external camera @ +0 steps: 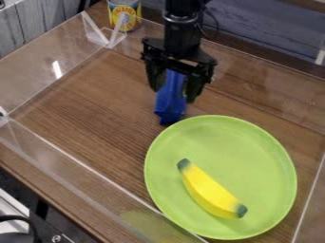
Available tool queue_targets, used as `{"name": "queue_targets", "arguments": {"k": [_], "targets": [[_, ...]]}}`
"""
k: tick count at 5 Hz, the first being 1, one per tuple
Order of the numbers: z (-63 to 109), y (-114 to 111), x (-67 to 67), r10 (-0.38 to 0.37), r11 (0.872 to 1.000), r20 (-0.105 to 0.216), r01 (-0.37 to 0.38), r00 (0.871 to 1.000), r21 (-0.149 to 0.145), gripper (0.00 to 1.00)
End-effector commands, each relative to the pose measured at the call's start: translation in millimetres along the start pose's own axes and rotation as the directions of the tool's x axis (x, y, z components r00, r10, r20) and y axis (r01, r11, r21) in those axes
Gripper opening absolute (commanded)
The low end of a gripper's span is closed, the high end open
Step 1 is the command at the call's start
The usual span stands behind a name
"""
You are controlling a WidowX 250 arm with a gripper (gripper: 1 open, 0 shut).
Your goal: Put the blue object in the green plate
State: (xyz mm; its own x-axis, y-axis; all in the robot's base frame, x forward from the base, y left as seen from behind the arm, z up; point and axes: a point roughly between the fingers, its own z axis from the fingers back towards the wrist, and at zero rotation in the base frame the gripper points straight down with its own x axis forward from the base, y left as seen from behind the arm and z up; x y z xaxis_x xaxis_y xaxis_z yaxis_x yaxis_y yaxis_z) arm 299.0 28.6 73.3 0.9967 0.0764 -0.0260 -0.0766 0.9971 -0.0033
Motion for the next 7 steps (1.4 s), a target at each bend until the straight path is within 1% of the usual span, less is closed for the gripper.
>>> {"name": "queue_targets", "arguments": {"k": [1,7], "targets": [[4.5,5,5.5,0.008,1.0,0.038,-0.008,0.999,0.003,1.0],[-19.6,6,14.6,0.015,1.0,0.063,-0.014,0.998,-0.021,1.0]]}}
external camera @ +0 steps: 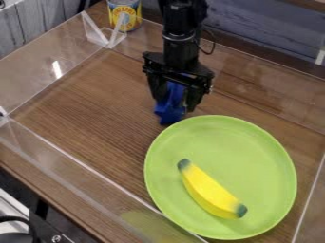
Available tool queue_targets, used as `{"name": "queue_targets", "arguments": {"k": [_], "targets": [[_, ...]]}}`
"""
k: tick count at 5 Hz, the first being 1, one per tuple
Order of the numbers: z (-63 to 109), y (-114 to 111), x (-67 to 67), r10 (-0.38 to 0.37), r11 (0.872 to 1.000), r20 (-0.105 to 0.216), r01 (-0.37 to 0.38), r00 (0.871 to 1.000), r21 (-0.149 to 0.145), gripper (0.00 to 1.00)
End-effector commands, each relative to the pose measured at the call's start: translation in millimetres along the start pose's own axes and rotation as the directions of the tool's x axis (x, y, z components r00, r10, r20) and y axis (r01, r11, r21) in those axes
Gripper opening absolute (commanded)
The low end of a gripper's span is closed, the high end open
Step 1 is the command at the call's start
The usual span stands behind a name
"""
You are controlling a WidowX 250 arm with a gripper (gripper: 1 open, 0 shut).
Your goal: Put the blue object in the green plate
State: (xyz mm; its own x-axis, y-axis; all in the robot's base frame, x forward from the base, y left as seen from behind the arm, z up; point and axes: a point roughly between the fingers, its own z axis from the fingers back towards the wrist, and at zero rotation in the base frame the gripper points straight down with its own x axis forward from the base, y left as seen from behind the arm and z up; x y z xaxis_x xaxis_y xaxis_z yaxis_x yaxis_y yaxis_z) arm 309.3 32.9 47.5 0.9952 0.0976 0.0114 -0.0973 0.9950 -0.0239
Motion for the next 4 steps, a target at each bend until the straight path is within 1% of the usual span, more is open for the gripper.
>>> {"name": "queue_targets", "arguments": {"k": [1,2,3,4], "targets": [[3.2,2.6,5.1,-0.007,1.0,0.029,0.007,1.0,-0.005,1.0],[0.6,2.6,6.4,-0.008,1.0,0.033,0.008,0.999,-0.009,0.0],[1.5,1.4,7.9,-0.012,1.0,0.037,0.013,0.999,-0.019,0.0],[2.6,1.3,8.9,-0.012,1.0,0.036,0.013,0.999,-0.028,1.0]]}}
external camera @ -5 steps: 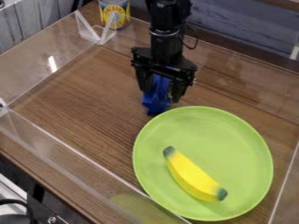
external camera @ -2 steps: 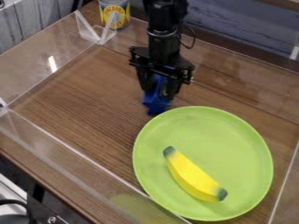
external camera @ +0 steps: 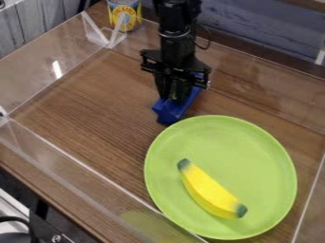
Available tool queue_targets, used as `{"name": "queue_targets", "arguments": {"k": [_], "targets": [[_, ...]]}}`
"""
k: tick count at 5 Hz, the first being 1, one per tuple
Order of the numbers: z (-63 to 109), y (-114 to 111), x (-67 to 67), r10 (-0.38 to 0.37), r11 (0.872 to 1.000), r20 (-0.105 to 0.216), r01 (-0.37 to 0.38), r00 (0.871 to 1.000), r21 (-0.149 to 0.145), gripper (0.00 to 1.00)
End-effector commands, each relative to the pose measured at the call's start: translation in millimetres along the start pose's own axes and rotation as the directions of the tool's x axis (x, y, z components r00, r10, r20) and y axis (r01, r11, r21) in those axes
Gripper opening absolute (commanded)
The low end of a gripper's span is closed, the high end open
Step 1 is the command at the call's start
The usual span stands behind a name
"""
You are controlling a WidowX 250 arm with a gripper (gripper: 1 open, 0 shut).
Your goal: Put the blue object in the green plate
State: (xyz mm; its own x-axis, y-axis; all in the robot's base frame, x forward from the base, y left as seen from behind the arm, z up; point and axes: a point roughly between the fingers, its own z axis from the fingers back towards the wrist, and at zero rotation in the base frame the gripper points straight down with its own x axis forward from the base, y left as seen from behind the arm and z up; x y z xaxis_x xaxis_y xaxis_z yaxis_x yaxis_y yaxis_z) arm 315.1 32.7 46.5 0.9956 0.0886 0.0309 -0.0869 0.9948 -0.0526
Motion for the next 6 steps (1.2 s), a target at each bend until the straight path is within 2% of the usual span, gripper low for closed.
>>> {"name": "queue_targets", "arguments": {"k": [1,2,6], "targets": [[6.7,1,3.9,-0.003,1.0,0.017,0.003,1.0,-0.011,1.0],[4.8,1,4.2,-0.003,1.0,0.018,0.003,1.0,-0.01,0.0],[16.8,-3,2.5,-0.025,1.0,0.006,0.025,1.0,0.016,0.0]]}}
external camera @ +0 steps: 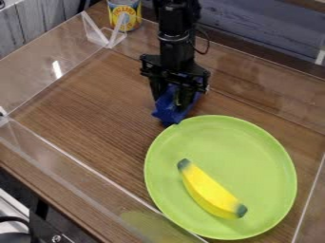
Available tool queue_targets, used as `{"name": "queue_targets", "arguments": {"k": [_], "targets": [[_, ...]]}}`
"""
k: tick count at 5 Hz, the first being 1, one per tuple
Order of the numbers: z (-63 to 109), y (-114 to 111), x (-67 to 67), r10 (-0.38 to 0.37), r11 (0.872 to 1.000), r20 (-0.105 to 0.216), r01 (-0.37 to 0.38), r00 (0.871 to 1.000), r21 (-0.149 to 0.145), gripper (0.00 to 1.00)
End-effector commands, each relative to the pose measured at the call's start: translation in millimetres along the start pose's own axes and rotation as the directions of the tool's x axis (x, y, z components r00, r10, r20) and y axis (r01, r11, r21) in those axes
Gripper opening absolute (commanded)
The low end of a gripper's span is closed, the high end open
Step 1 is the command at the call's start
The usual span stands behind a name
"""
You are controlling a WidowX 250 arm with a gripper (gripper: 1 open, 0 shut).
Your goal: Put the blue object in the green plate
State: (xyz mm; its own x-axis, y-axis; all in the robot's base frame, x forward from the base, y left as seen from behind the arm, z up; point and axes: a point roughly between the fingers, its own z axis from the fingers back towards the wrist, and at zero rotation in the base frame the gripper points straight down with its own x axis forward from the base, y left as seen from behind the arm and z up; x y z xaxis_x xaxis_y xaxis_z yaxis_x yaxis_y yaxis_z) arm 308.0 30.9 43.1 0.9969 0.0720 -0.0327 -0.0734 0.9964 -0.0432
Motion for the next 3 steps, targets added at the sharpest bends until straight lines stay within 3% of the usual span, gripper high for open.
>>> {"name": "queue_targets", "arguments": {"k": [1,3], "targets": [[26.0,-3,7.5,-0.016,1.0,0.067,0.015,0.998,0.015,0.0],[37.9,-6,5.2,-0.027,0.999,0.061,0.025,0.998,0.031,0.0]]}}
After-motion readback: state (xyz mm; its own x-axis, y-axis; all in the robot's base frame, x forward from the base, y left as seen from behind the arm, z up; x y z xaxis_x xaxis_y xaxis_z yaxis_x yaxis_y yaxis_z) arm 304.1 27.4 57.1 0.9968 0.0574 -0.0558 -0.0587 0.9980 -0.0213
